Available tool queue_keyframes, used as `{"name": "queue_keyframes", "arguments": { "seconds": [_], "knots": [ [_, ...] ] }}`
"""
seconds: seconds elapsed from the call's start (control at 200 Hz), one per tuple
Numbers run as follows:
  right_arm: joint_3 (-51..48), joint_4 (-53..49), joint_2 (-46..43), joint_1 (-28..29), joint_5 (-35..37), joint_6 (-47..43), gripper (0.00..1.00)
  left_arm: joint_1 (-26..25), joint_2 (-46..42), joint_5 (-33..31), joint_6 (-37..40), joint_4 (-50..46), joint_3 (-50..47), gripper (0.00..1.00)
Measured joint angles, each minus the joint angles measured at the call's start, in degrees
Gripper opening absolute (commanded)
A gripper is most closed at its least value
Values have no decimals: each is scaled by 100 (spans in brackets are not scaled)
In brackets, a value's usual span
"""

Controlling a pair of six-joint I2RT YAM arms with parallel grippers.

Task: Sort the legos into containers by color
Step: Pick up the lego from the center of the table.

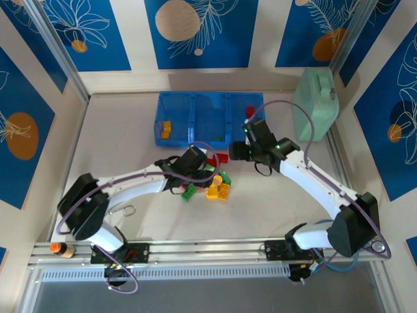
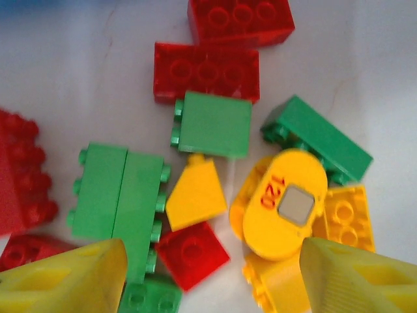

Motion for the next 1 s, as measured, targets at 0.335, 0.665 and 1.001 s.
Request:
{"name": "queue_keyframes", "arguments": {
  "seconds": [0.335, 0.665, 1.001],
  "knots": [
    [-1272, 195, -1137, -426, -227, 455, 72, 343, 1390, 308, 446, -227, 1408, 70],
    [-1572, 420, -1309, -717, -516, 529, 71, 393, 1904, 452, 581, -549, 1832, 69],
    [-1622, 573, -1318, -782, -643, 566, 70, 393, 2107, 411, 619, -754, 1934, 56]
  ]
}}
